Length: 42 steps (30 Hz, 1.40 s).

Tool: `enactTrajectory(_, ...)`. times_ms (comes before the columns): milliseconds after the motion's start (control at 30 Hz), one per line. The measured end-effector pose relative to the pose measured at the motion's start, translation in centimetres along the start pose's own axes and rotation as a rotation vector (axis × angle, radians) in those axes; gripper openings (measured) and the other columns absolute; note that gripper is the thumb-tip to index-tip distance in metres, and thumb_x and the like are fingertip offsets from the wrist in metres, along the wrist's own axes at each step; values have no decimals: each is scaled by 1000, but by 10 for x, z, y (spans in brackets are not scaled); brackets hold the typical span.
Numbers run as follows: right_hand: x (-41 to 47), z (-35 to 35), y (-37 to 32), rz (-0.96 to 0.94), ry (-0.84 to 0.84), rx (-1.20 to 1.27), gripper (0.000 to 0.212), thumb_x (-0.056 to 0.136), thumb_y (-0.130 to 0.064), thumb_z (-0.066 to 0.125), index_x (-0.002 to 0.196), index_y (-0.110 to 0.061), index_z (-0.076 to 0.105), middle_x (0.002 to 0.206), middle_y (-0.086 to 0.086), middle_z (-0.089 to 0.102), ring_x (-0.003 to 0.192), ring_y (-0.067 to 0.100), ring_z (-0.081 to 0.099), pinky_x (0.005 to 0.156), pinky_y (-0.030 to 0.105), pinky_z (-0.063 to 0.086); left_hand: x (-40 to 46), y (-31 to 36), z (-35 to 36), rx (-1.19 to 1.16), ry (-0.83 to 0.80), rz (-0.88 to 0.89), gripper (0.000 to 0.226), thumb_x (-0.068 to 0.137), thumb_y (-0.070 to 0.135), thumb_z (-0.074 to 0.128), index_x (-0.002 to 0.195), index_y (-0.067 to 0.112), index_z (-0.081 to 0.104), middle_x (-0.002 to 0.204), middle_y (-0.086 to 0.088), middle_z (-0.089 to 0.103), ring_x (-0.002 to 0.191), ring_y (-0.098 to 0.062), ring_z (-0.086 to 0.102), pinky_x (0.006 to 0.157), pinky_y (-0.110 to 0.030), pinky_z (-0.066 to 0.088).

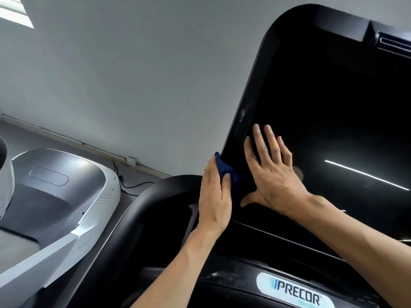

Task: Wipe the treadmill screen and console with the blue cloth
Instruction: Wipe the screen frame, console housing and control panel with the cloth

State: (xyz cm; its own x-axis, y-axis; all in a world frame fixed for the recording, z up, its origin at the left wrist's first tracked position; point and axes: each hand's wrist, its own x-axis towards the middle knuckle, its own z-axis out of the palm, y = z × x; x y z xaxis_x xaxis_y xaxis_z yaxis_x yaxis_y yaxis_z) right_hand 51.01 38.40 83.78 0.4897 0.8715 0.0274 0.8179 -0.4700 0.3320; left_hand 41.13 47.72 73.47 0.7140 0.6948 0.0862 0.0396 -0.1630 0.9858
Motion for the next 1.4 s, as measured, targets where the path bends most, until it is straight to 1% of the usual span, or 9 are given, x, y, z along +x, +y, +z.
enactTrajectory(133,0,-22,30,-20,111,68,131,59,-73,79,160,-13,20,169,7,-3,156,25,-4,120,43,15,44,38,-4,23,-43,-22,43,111,35,29,151,24,41,147,16,47,133,8,40,107,-14,30)
enactTrajectory(267,26,-53,62,146,178,93,140,57,-76,77,161,-12,10,168,8,-14,155,22,-15,120,39,5,85,86,-2,-14,-43,-10,32,112,35,26,106,24,56,93,12,61,84,15,54,73,-5,39)
enactTrajectory(433,34,-47,65,112,119,47,140,62,-79,72,161,-11,-1,164,13,-27,151,28,-28,119,43,-5,46,67,-10,-45,-60,60,22,110,20,35,103,26,54,104,15,59,96,23,49,81,4,31)
enactTrajectory(633,39,-42,68,97,124,30,140,63,-76,73,160,-10,-3,163,16,-28,150,31,-30,120,46,-6,103,105,-5,-14,-92,-48,33,111,36,27,98,29,56,89,10,60,78,1,57,70,-16,39)
enactTrajectory(833,39,-39,70,87,116,31,140,64,-76,72,159,-10,-6,162,17,-30,149,32,-31,120,47,-8,59,76,5,13,-1,103,31,110,28,36,140,29,45,129,24,47,118,13,42,101,-4,31)
enactTrajectory(967,40,-39,70,72,119,17,138,66,-75,72,159,-8,-5,162,21,-27,149,35,-30,120,48,-8,104,102,11,-13,19,55,22,110,28,33,108,25,55,105,11,60,100,-6,57,89,-27,40)
enactTrajectory(1067,38,-39,70,70,111,13,139,66,-74,73,159,-8,-5,162,21,-27,149,36,-30,120,48,-8,112,105,15,21,15,96,31,111,34,28,122,24,55,116,6,63,107,-12,59,91,-30,43)
enactTrajectory(1167,40,-39,70,79,100,15,139,66,-76,72,159,-9,-8,161,20,-30,148,34,-33,120,47,-10,67,75,11,183,17,226,54,110,37,29,161,20,22,165,2,28,151,-8,25,122,-25,24)
enactTrajectory(1400,39,-39,70,67,95,32,135,70,-76,67,159,-11,-11,159,18,-35,146,32,-37,121,48,-10,83,70,28,409,136,420,64,108,36,29,160,3,10,169,-12,12,157,-21,7,127,-33,16)
